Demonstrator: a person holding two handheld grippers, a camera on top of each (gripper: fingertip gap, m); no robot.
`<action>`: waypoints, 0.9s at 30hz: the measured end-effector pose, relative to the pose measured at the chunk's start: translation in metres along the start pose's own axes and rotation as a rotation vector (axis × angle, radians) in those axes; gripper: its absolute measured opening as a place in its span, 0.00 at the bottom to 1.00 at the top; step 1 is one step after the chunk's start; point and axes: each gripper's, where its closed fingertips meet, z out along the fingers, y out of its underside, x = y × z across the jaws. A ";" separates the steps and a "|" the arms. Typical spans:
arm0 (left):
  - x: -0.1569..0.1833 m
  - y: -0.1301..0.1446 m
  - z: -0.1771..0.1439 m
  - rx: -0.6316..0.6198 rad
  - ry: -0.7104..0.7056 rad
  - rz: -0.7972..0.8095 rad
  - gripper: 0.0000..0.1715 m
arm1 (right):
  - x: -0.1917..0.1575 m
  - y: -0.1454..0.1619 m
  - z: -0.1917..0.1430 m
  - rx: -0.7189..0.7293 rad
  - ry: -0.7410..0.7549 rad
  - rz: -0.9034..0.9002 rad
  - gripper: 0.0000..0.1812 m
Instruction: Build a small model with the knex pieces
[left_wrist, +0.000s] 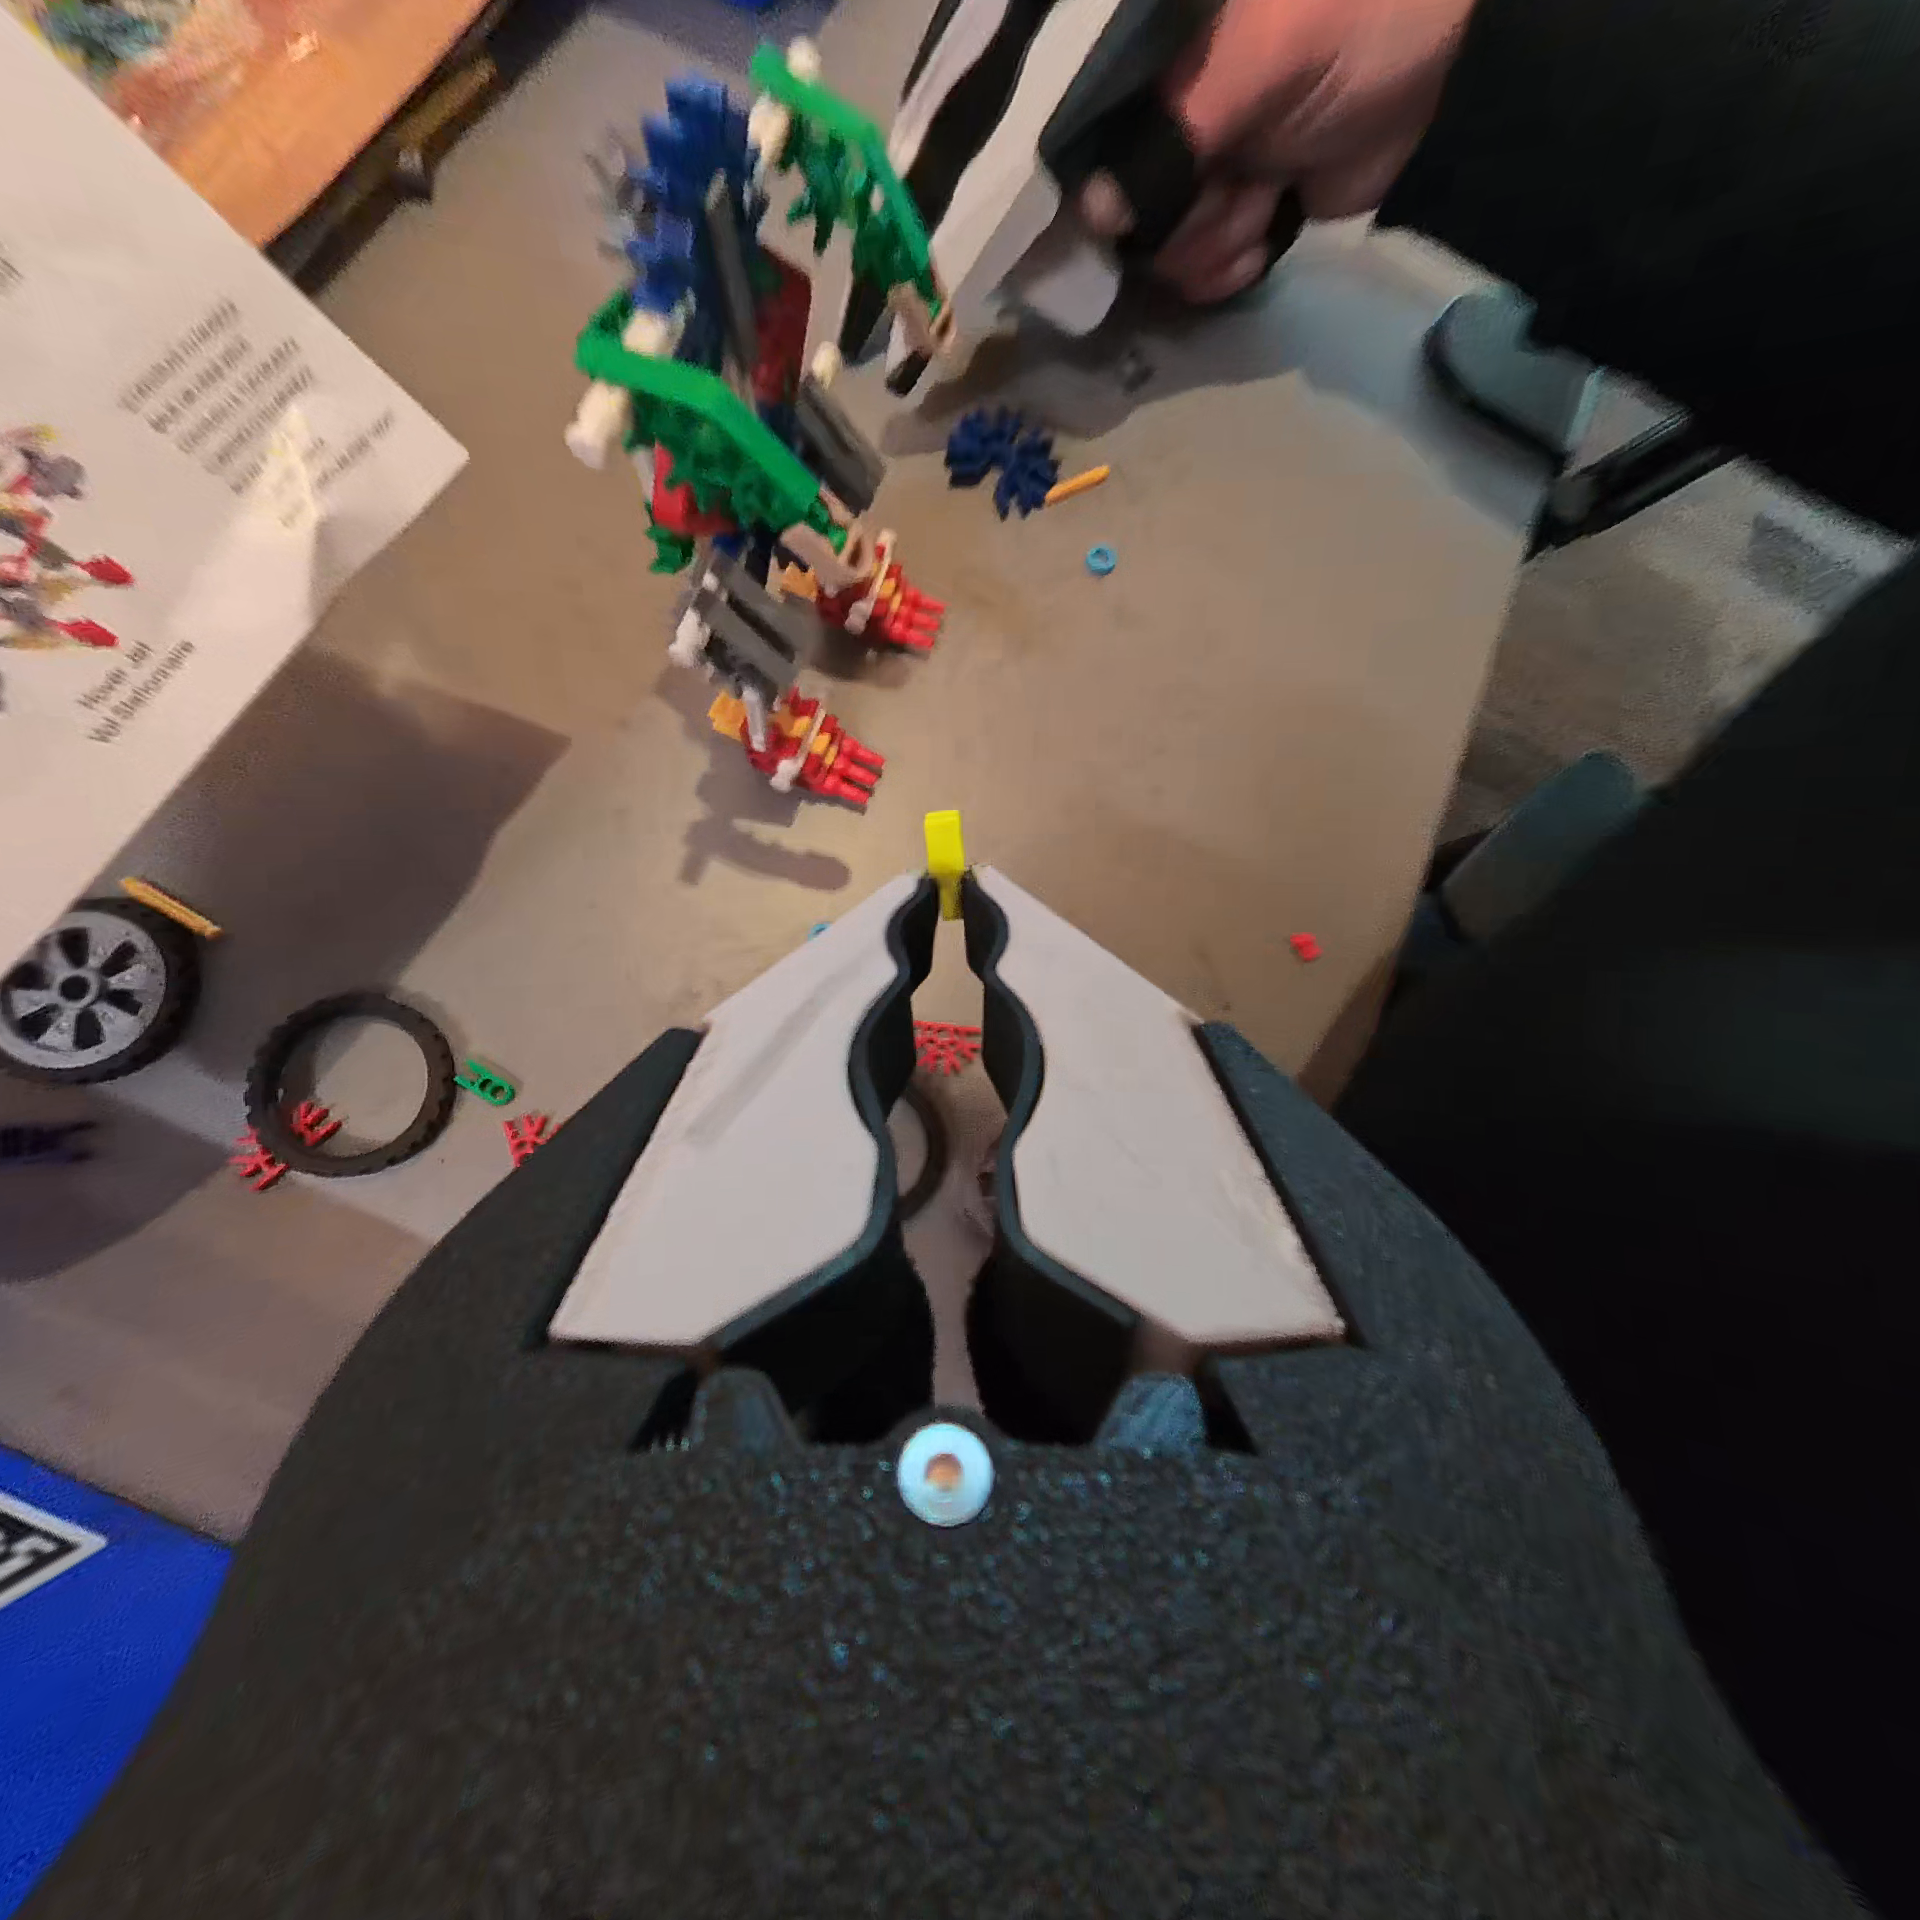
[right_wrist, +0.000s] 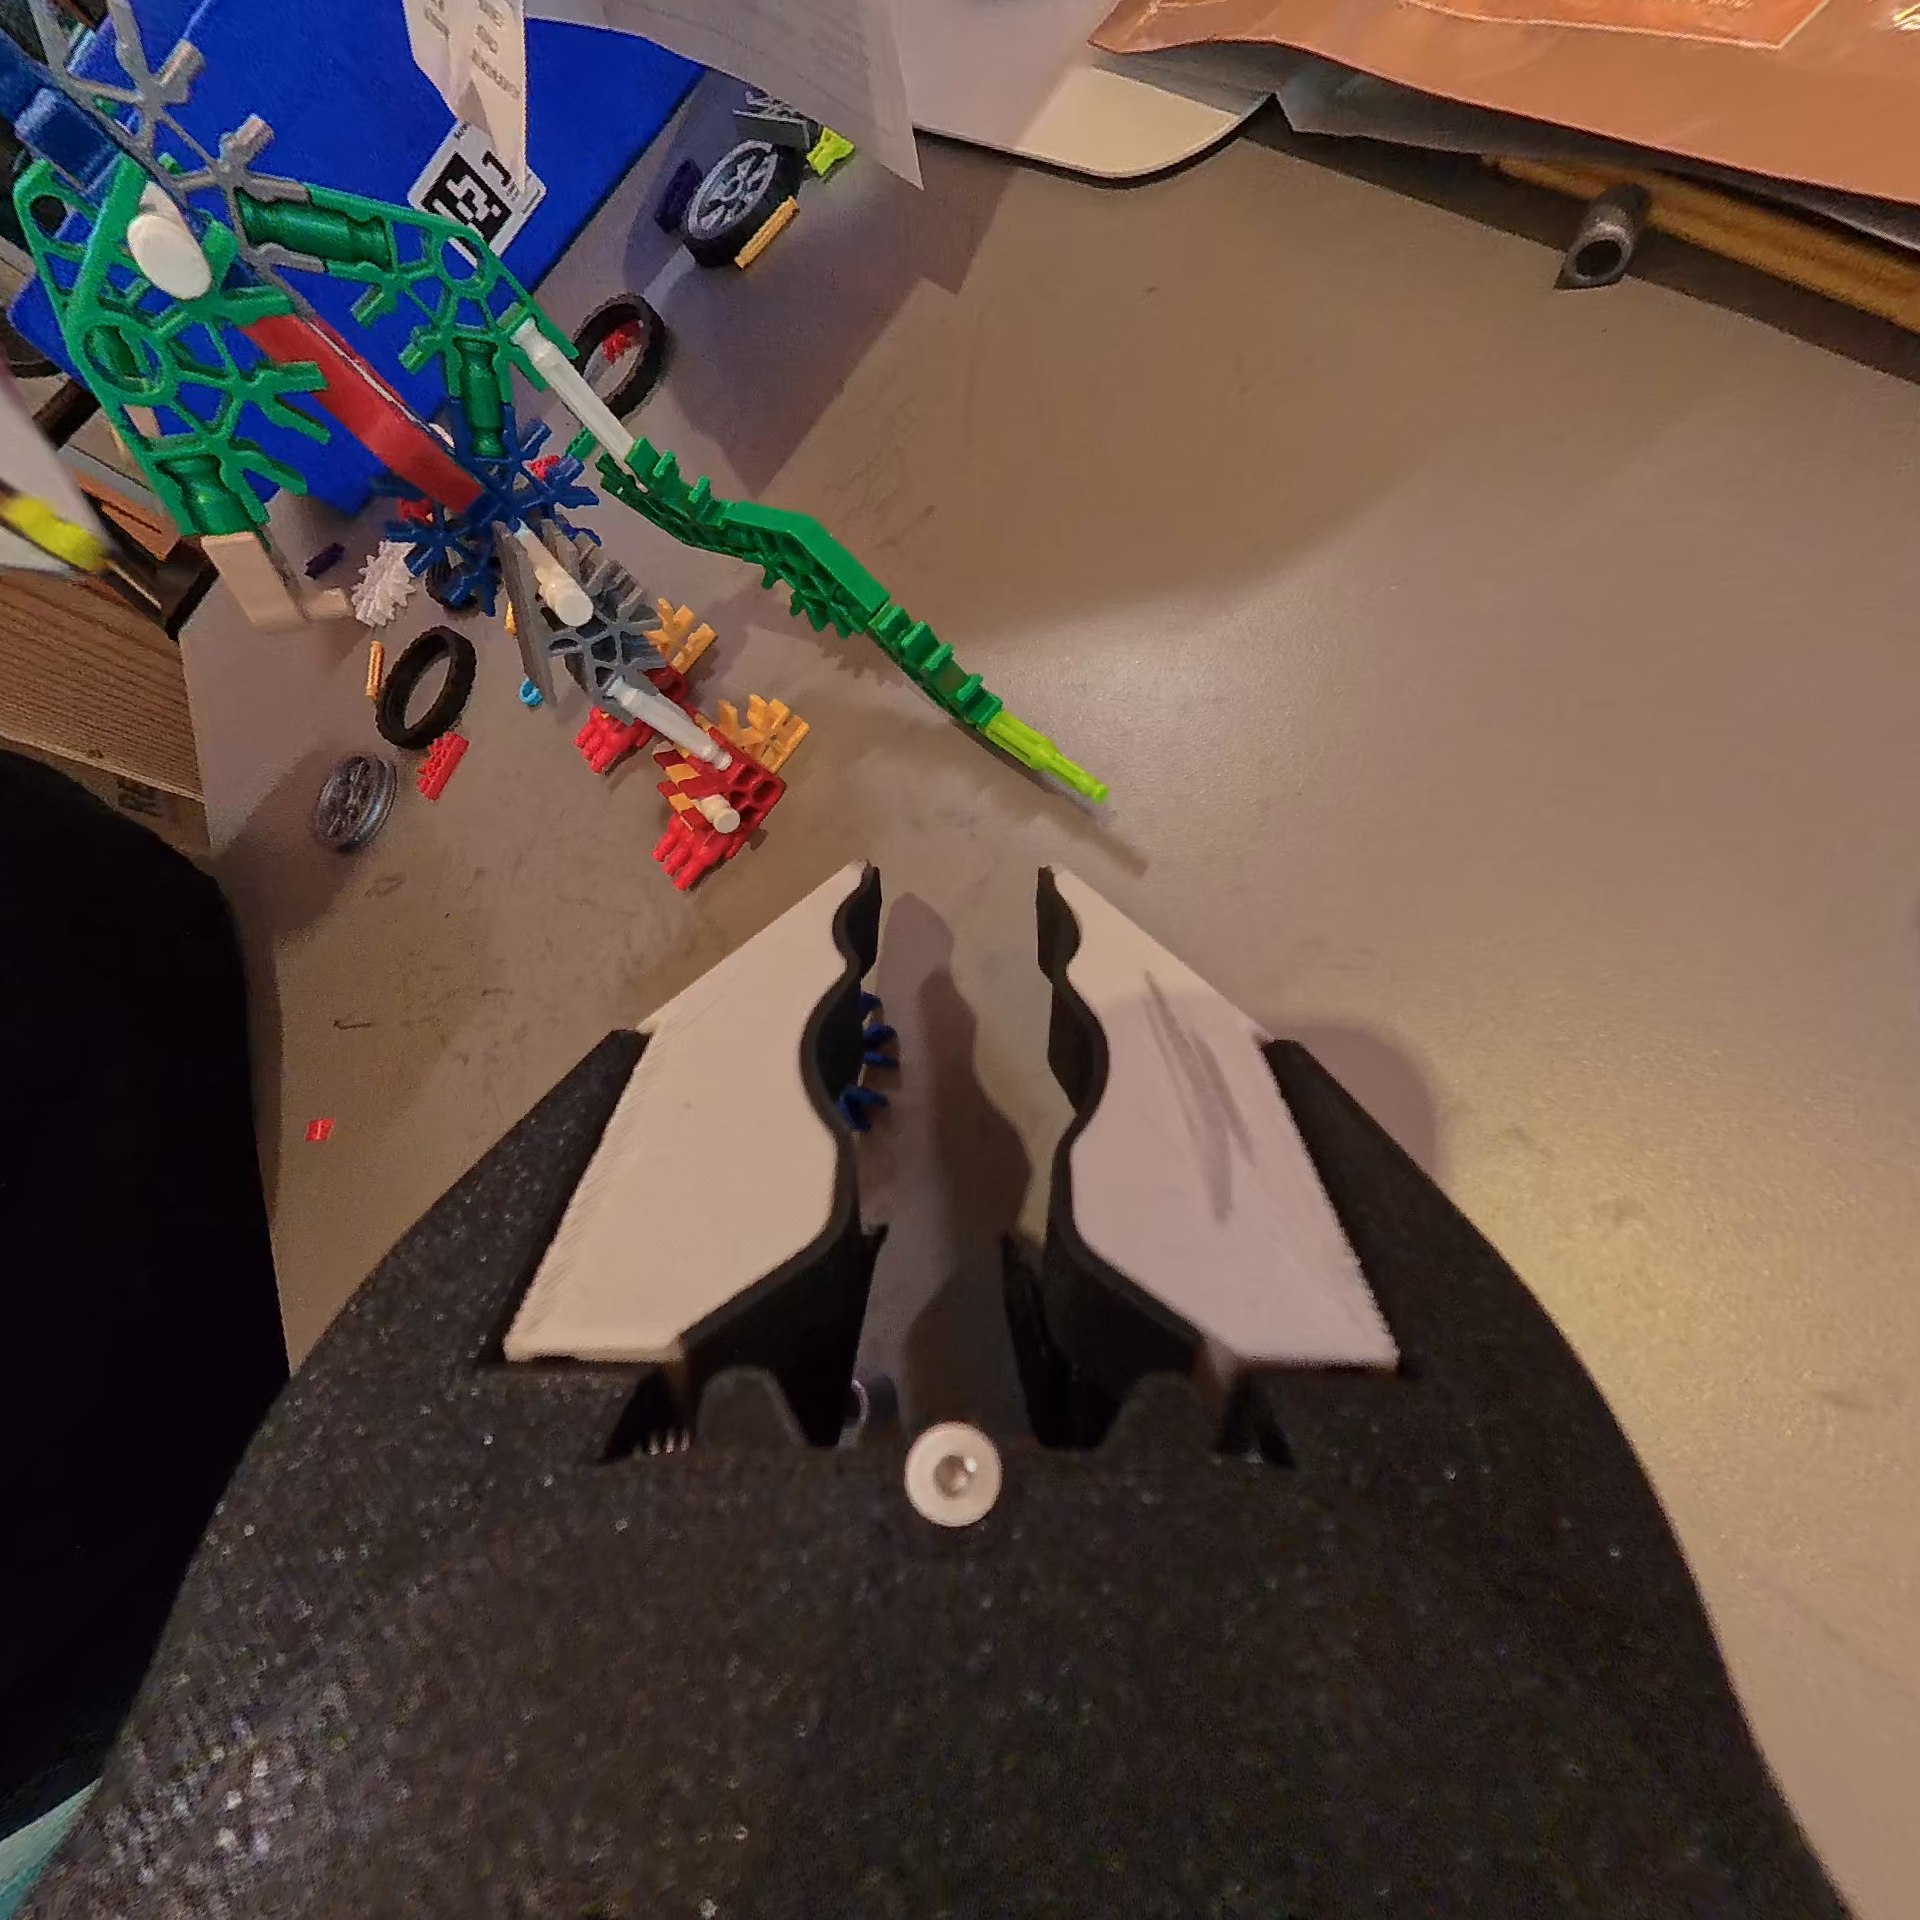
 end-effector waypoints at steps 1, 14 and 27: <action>-0.003 0.006 0.009 -0.025 -0.012 0.002 0.01 | 0.000 0.000 0.000 0.001 -0.001 -0.001 0.17; -0.007 0.035 0.056 -0.118 0.011 -0.083 0.09 | -0.003 0.000 0.000 -0.003 -0.020 -0.006 0.17; 0.010 0.004 0.022 0.029 0.079 -0.074 0.13 | -0.003 0.000 -0.001 0.003 -0.019 -0.011 0.17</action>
